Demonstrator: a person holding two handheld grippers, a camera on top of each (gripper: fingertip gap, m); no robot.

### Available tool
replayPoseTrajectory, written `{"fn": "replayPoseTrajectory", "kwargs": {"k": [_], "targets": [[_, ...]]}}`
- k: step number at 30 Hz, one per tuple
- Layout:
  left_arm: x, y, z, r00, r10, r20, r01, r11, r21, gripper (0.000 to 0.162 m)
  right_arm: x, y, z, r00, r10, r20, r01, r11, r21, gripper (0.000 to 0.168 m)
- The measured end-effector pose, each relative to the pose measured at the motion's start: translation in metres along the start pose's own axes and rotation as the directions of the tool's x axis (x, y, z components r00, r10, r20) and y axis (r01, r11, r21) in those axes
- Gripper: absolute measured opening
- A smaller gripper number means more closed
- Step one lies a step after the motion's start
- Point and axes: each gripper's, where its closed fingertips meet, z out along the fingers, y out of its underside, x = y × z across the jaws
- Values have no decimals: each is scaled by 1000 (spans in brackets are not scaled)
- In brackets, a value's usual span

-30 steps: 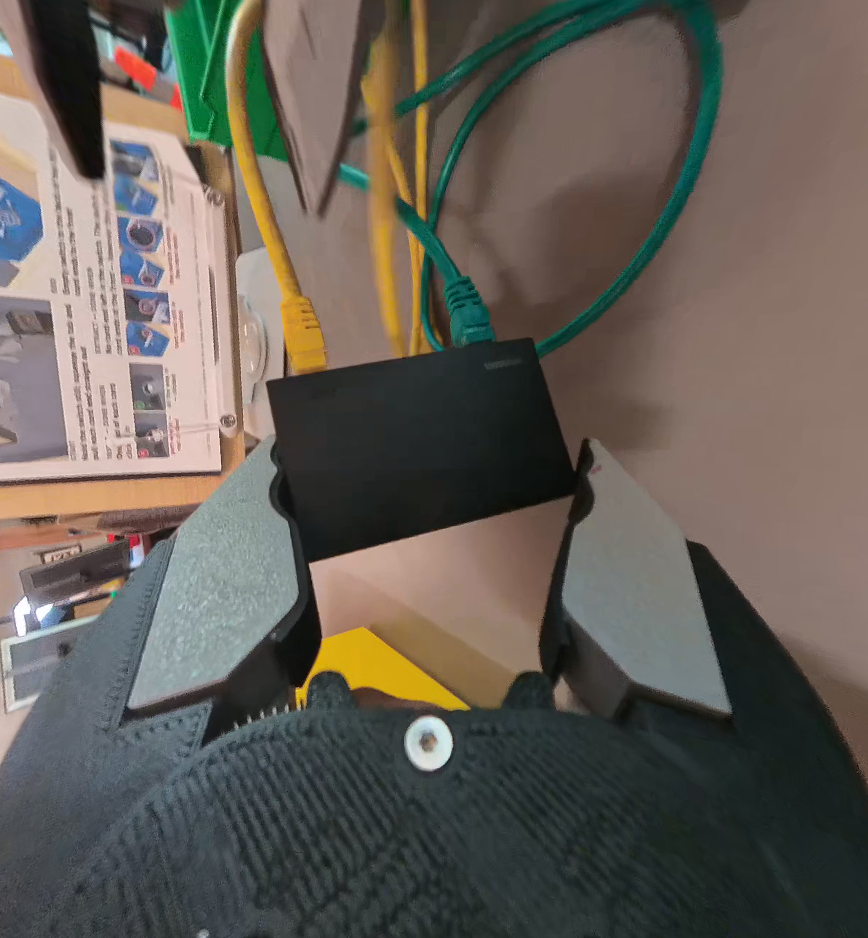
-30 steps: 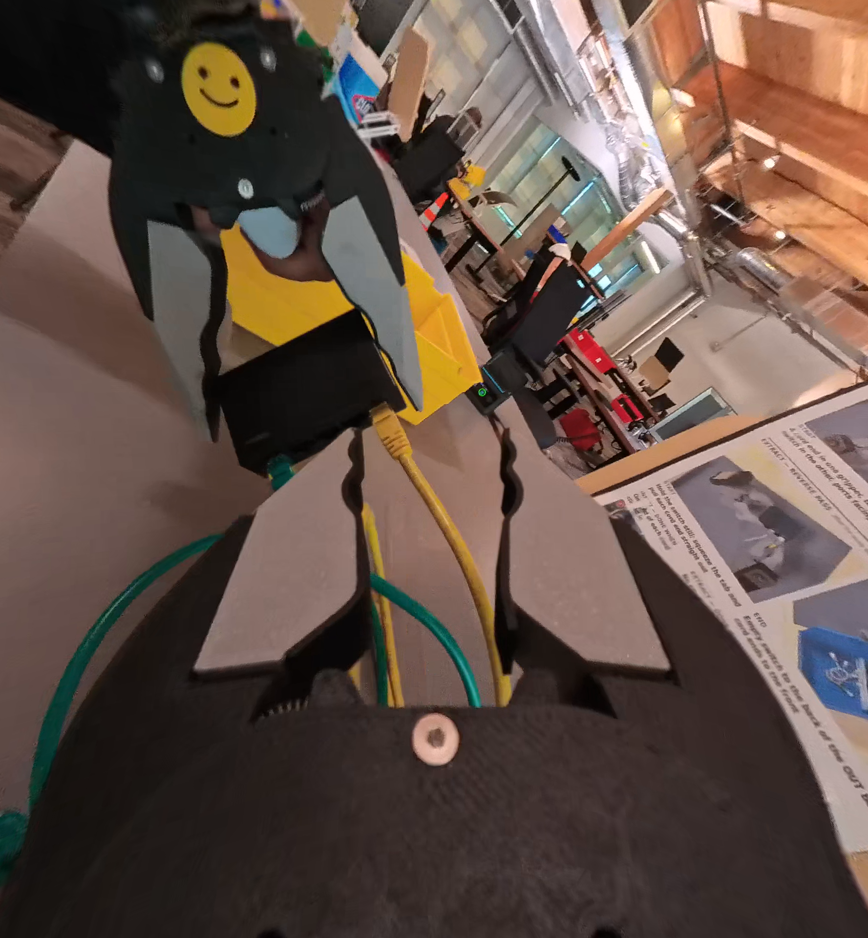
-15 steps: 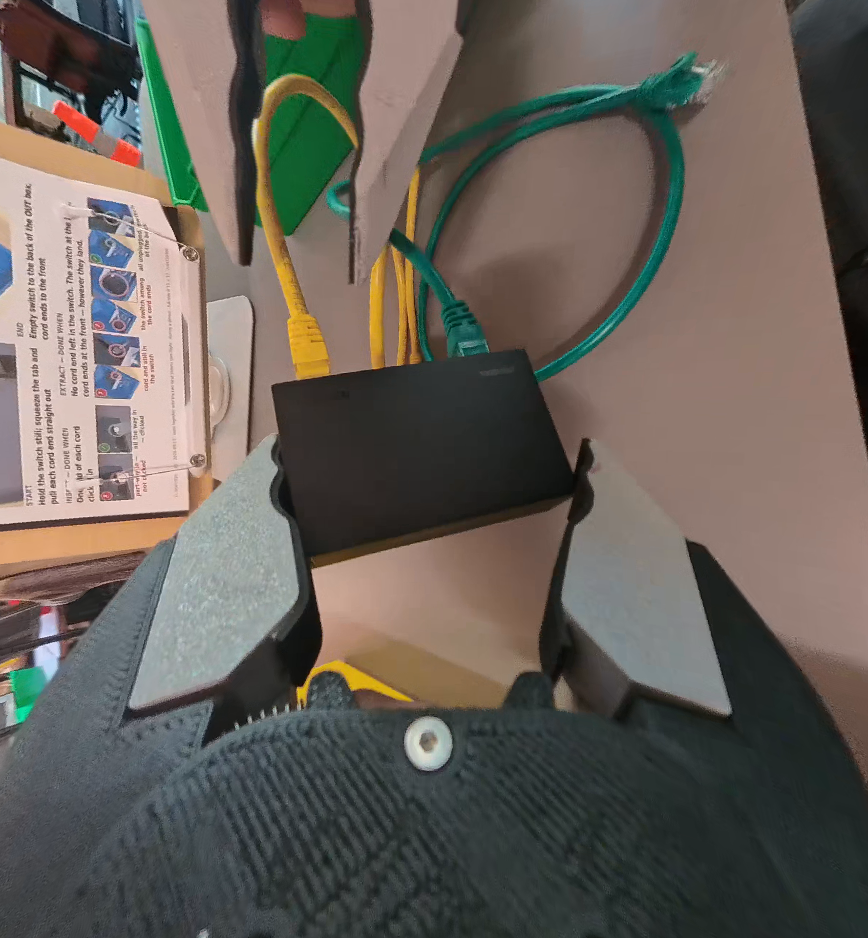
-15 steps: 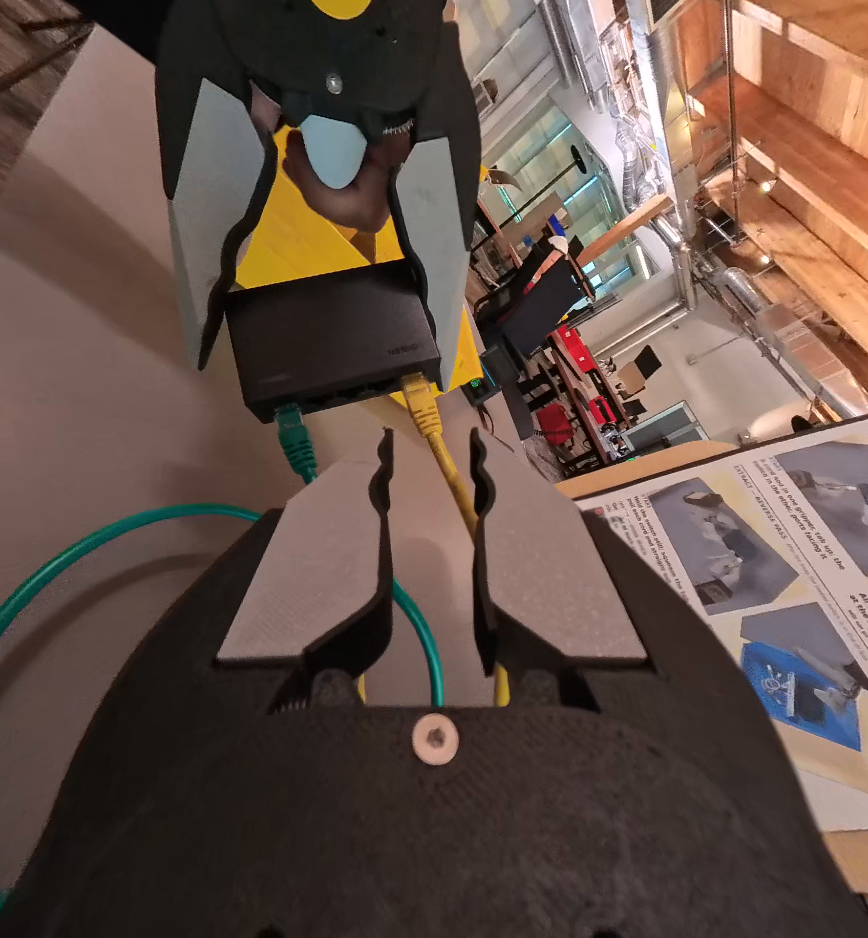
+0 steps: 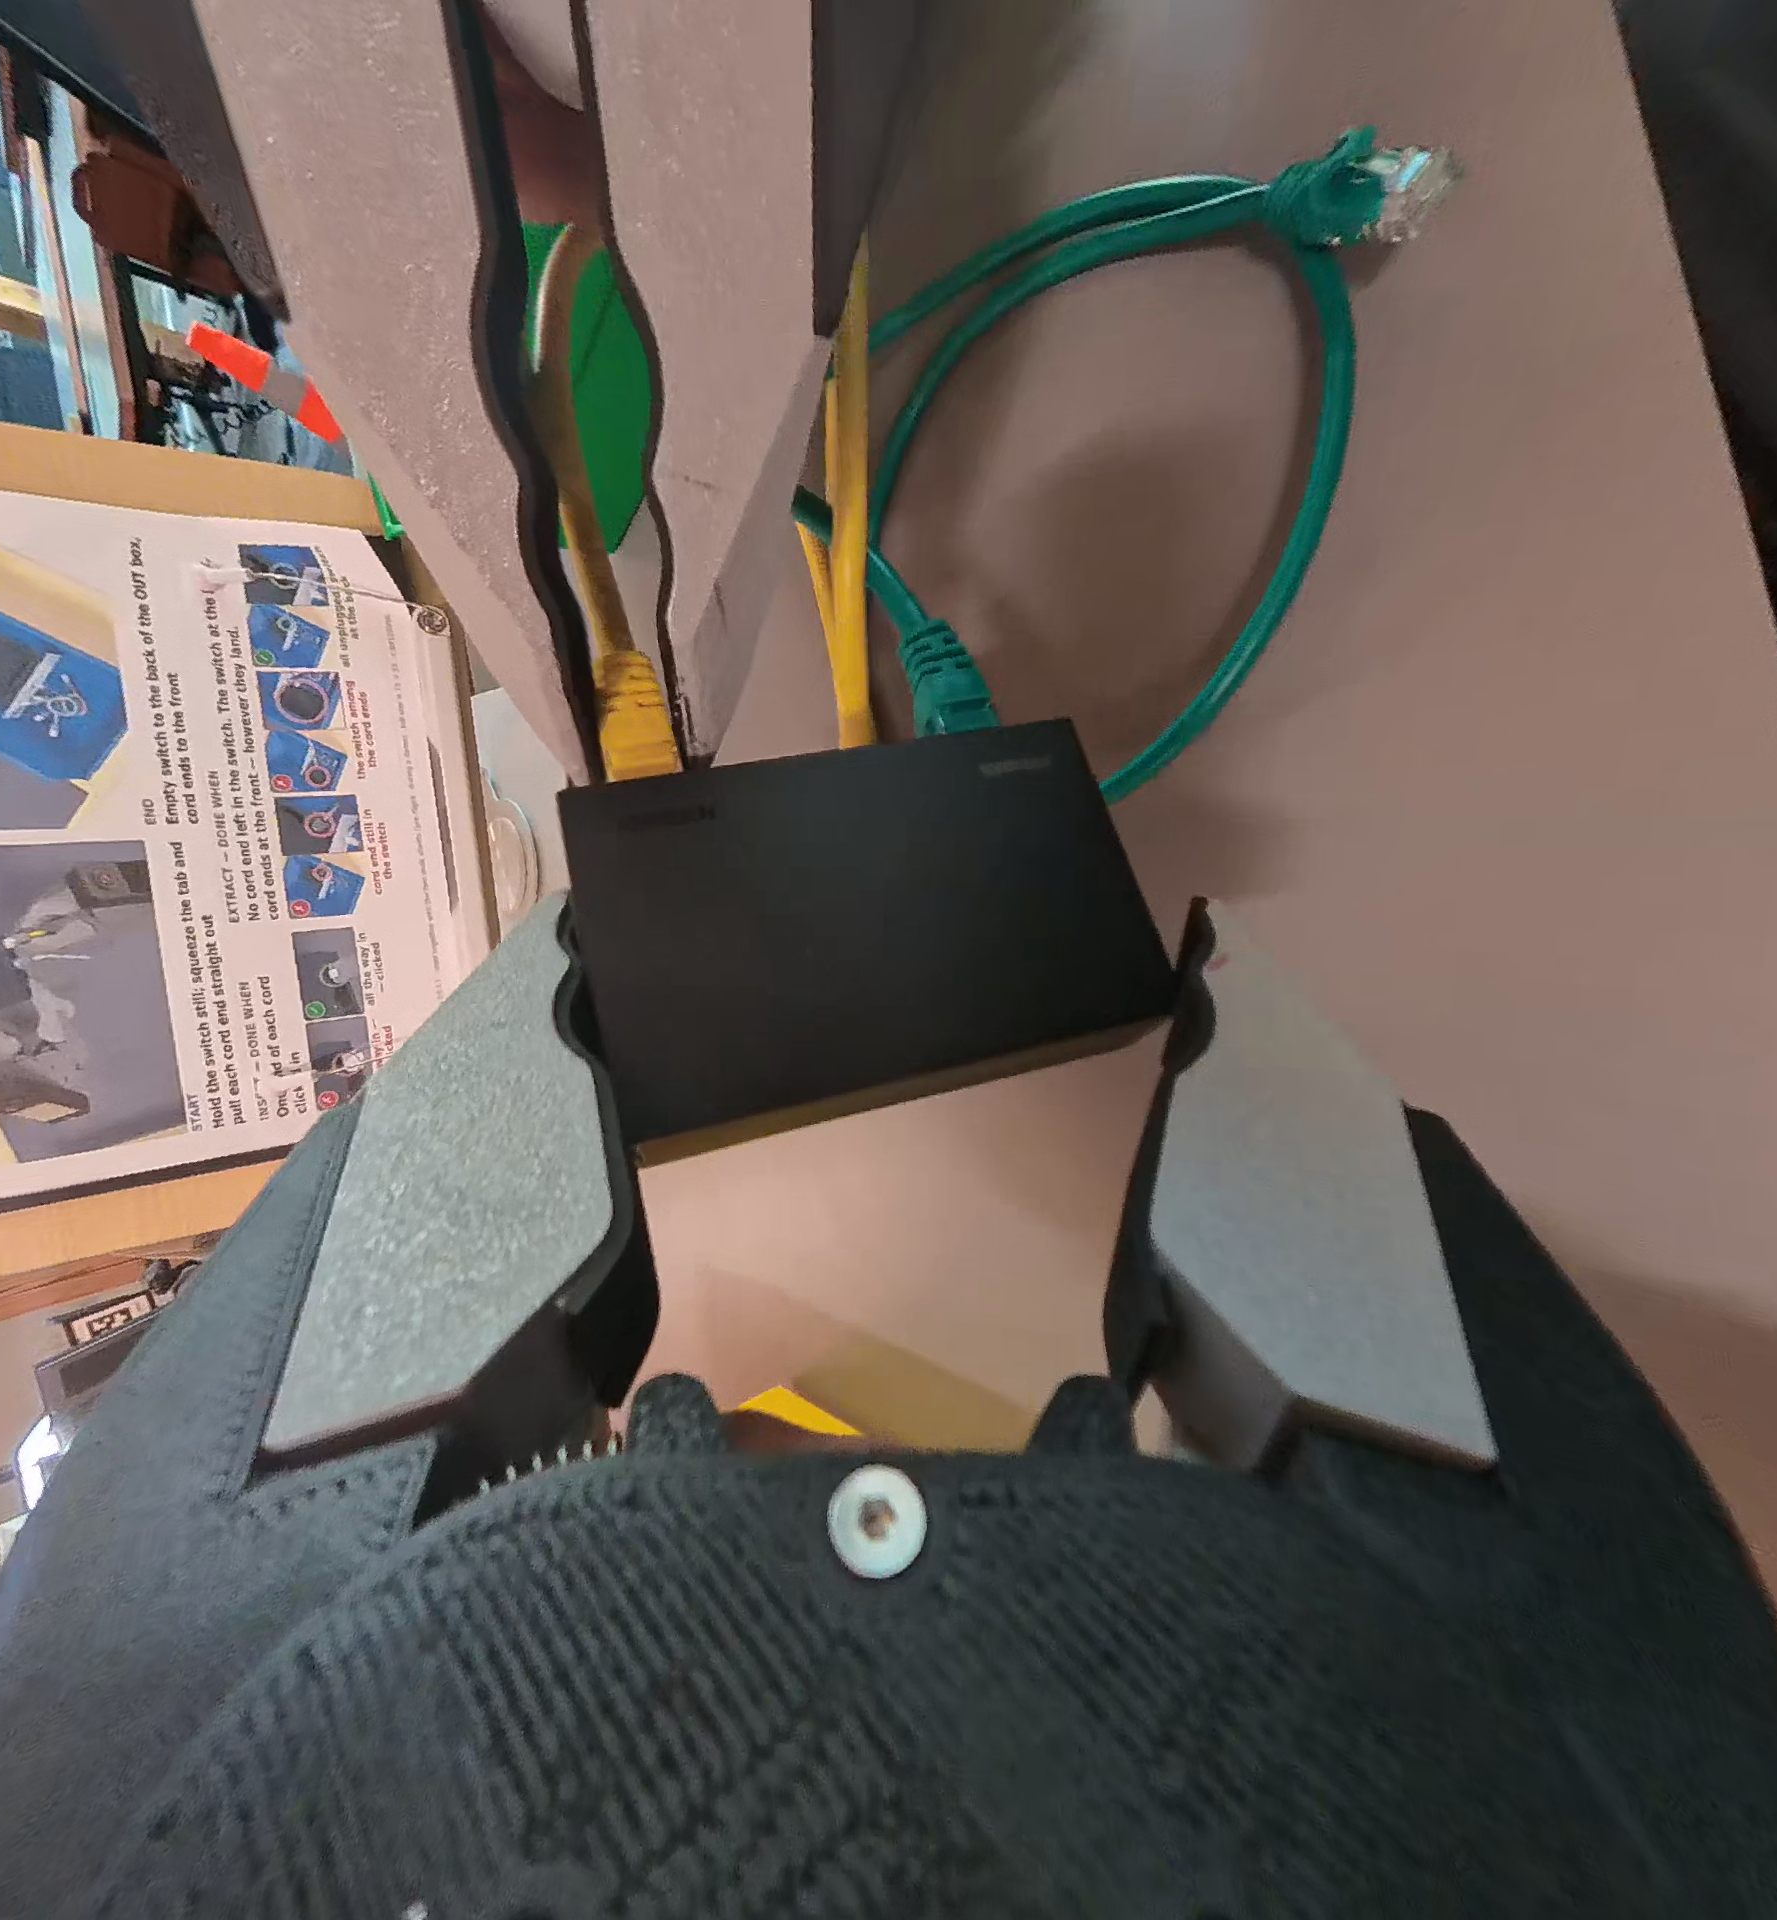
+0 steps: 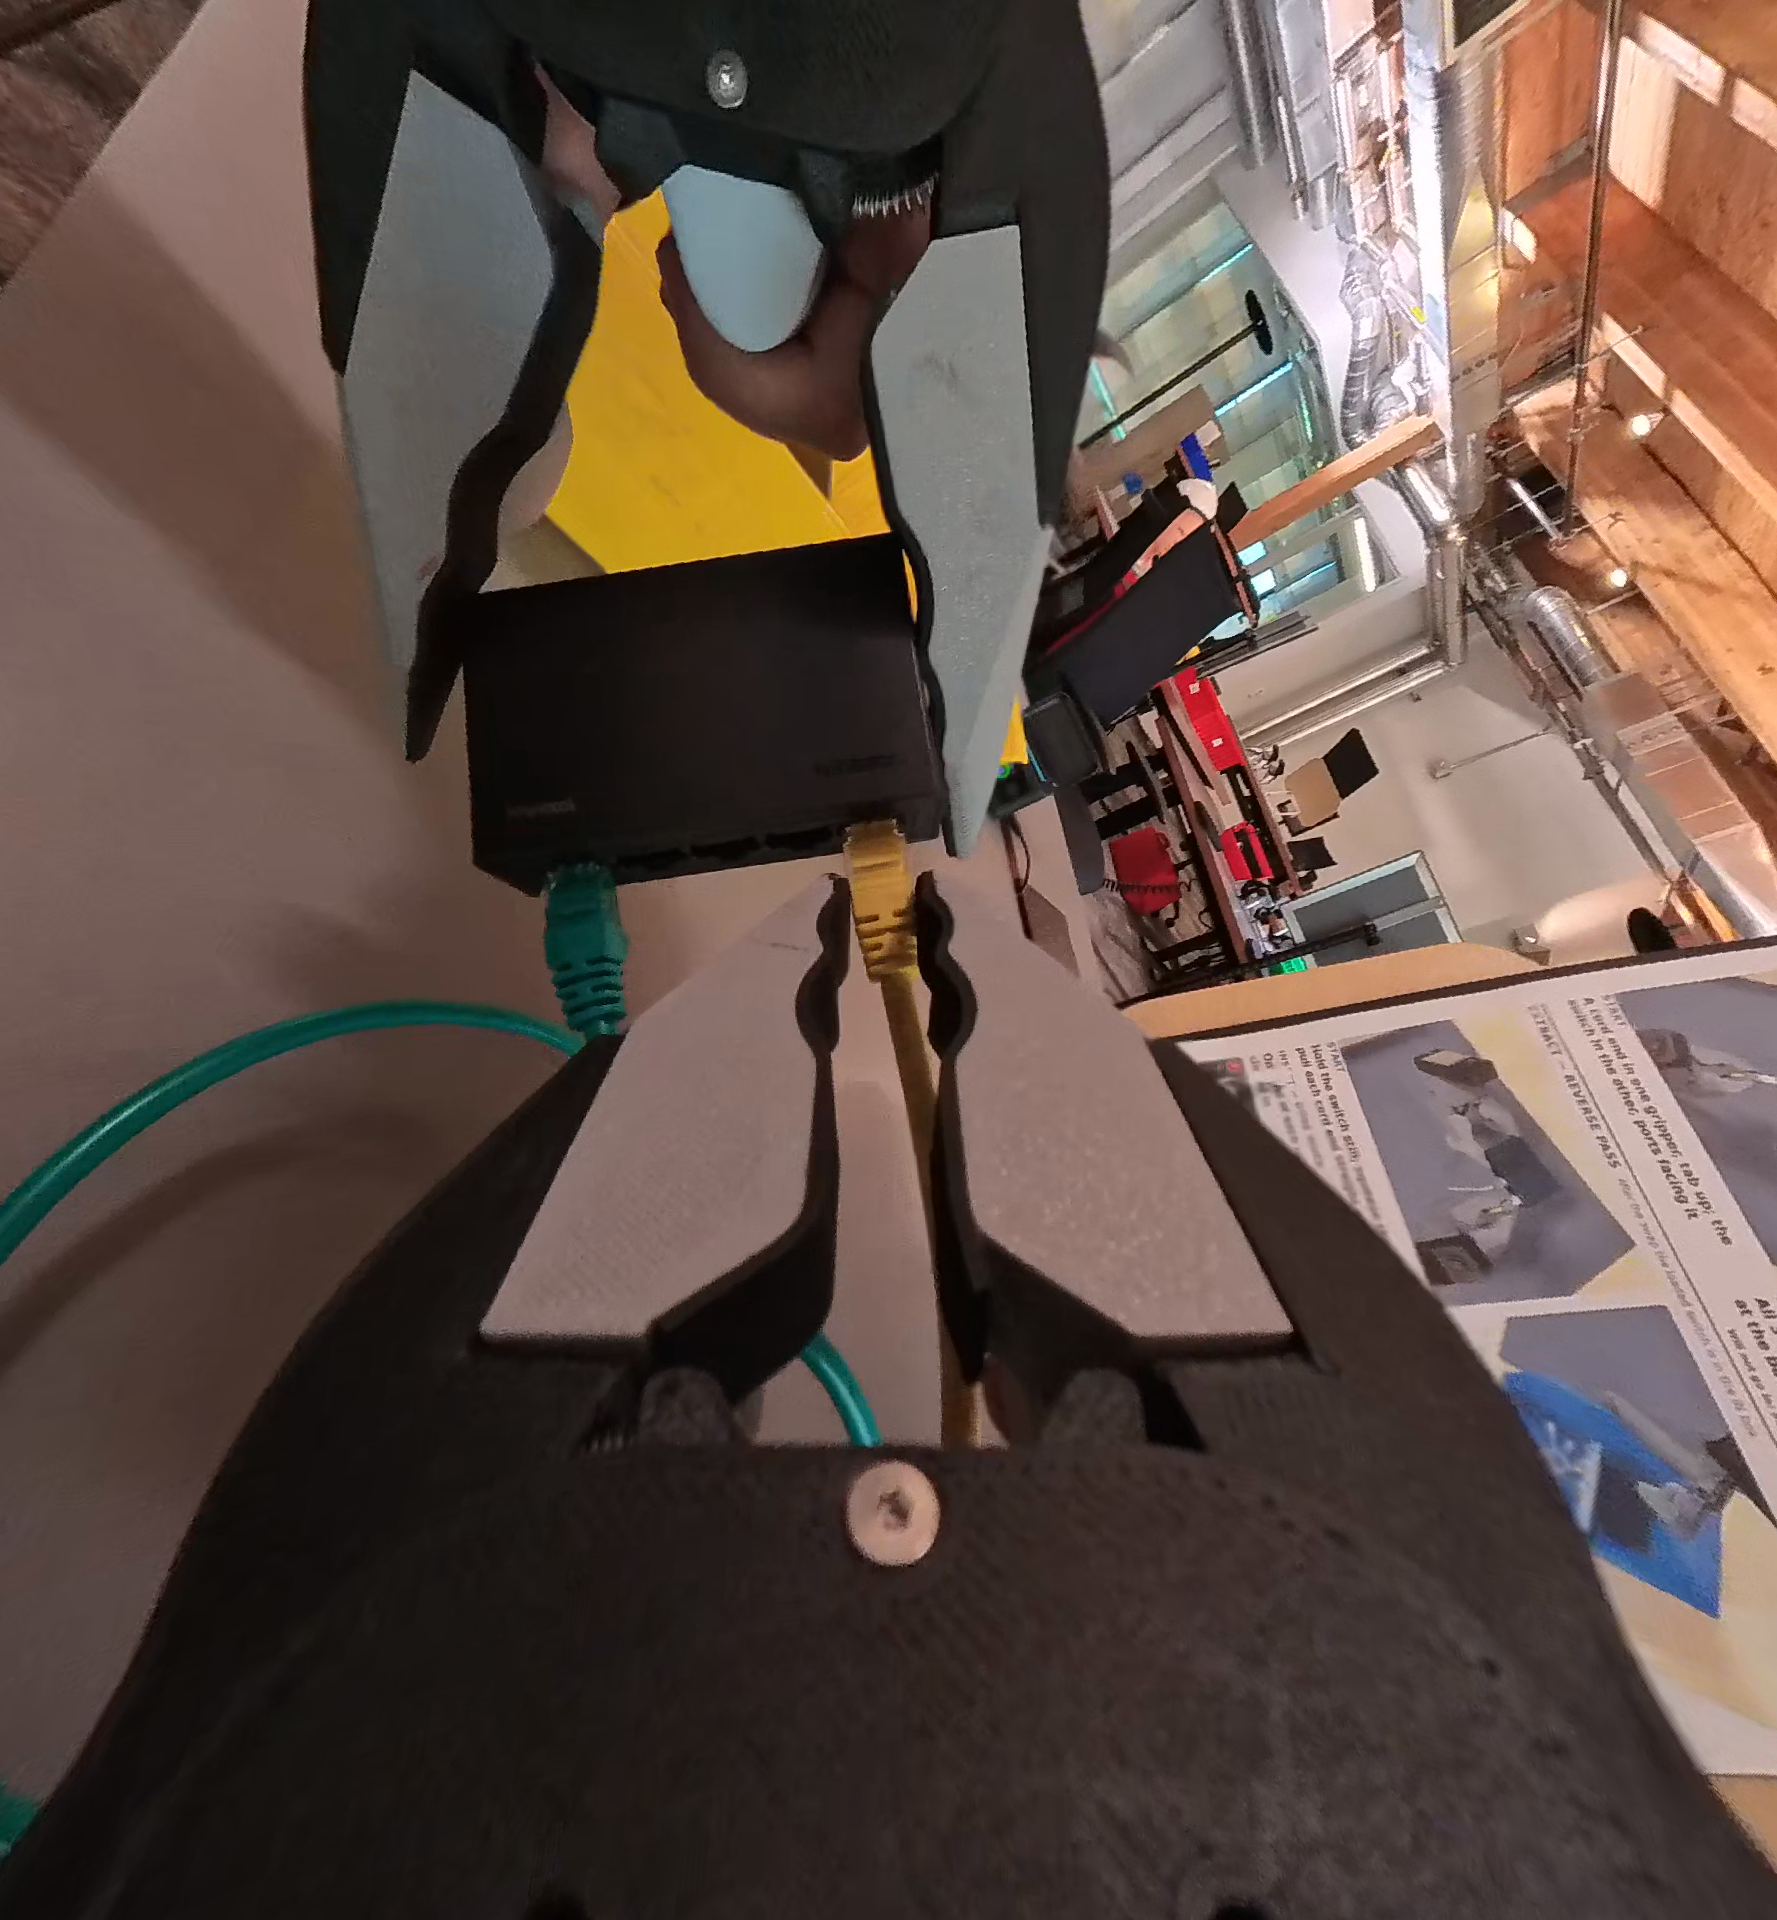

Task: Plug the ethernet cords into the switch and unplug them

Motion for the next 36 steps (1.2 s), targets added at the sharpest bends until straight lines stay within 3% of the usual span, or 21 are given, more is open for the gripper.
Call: {"fn": "replayPoseTrajectory", "kwargs": {"k": [8, 11, 13, 16, 21, 23, 26, 28, 32, 34, 36], "targets": [[5, -1, 7, 999, -41, -19, 42, 998, 47, 111, -1, 7, 4, 999, 28, 36, -26, 998, -51, 8], [1, 2, 15, 983, -179, -45, 182, 979, 89, 111, 7, 15, 11, 996, 92, -11, -93, 994, -59, 10], [-3, 11, 30, 945, -323, -51, 327, 940, 103, 111, 20, 20, 10, 991, 90, -100, -97, 993, -71, 27], [2, 38, 58, 814, -576, -79, 580, 813, 54, 110, 31, 18, -1, 975, 187, -120, -188, 982, 3, 28], [27, 70, 92, 501, -855, -135, 855, 513, -80, 104, 41, 21, -8, 907, 416, -64, -412, 909, 67, 24], [26, 69, 92, 396, -902, -173, 905, 415, -95, 102, 41, 31, -4, 884, 462, -67, -462, 887, 26, 17], [14, 63, 78, 323, -927, -192, 940, 338, -50, 100, 44, 46, -2, 843, 531, -86, -534, 845, -17, 18], [9, 59, 61, 327, -928, -176, 941, 338, -34, 102, 51, 51, -5, 813, 572, -109, -576, 818, -1, 24], [-8, 49, 5, 465, -882, -77, 885, 463, 41, 105, 65, 50, -14, 763, 634, -128, -630, 773, 73, 21], [-23, 47, -40, 534, -846, -2, 839, 530, 122, 91, 67, 53, -15, 742, 659, -126, -654, 752, 82, 19], [-35, 50, -93, 553, -832, 38, 811, 548, 203, 78, 67, 56, -15, 721, 684, -115, -680, 730, 75, 20]]}}
